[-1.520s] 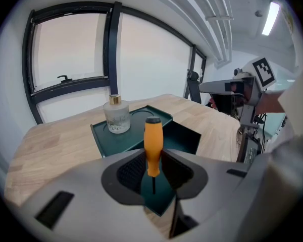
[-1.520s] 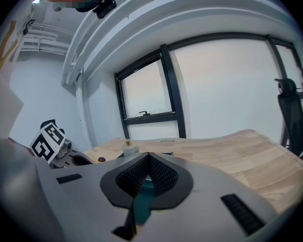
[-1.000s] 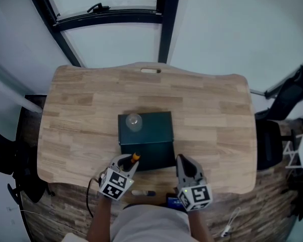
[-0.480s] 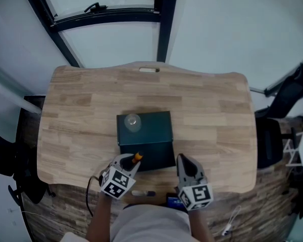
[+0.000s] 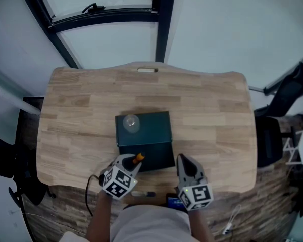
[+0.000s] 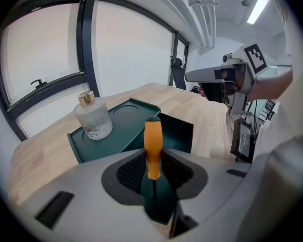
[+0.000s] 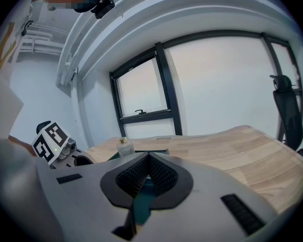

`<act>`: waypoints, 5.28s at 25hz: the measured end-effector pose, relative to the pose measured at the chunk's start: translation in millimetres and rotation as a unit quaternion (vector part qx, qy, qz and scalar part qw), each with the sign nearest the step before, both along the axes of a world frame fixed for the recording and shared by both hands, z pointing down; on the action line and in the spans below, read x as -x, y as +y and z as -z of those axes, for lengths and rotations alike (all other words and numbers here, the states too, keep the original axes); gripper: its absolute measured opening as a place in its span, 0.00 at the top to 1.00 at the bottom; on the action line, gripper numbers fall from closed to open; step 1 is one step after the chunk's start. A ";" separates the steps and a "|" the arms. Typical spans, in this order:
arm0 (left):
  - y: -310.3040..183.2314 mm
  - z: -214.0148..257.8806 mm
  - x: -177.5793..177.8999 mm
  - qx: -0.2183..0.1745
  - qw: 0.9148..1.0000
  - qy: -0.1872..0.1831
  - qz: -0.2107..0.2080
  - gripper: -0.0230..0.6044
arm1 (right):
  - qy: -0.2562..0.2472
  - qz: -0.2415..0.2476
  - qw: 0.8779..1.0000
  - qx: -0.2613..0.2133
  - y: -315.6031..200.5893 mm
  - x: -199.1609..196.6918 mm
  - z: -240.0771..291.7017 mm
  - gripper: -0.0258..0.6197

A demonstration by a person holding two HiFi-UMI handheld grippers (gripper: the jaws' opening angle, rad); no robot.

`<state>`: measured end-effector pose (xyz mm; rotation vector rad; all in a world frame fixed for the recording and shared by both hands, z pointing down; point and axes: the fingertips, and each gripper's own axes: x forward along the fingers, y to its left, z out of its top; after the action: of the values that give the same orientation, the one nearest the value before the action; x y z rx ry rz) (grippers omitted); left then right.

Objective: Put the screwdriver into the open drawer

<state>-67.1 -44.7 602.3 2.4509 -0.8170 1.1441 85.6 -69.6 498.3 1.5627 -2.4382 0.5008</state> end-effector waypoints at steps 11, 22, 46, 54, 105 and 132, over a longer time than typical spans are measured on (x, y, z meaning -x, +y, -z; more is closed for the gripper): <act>-1.6 -4.6 -4.8 0.011 1.000 -0.001 -0.012 0.81 | 0.007 0.004 1.000 0.007 -0.9 1.6 -8.5 0.96; -2.2 -18.0 -12.8 0.036 0.999 -0.016 -0.036 0.81 | 0.011 0.016 0.999 0.040 -2.7 2.0 -27.8 0.96; 0.1 -38.3 -20.6 0.068 0.994 -0.048 -0.071 0.81 | 0.024 0.023 0.997 0.074 -5.2 -4.7 -56.0 0.96; 0.5 -43.5 -23.0 0.077 0.993 -0.049 -0.074 0.81 | 0.023 0.022 0.996 0.086 -6.1 -7.3 -63.0 0.96; 9.2 -63.8 -39.5 0.128 0.984 -0.053 -0.110 0.80 | 0.023 0.024 0.992 0.119 -11.2 -10.6 -85.0 0.96; 0.5 -54.2 -38.3 0.135 0.989 -0.015 -0.064 0.80 | 0.021 0.022 0.993 0.110 -11.0 -13.6 -78.6 0.96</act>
<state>-28.8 -44.2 656.5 2.2914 -0.4827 1.2498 99.2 -80.6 576.9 1.4124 -2.2922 0.6960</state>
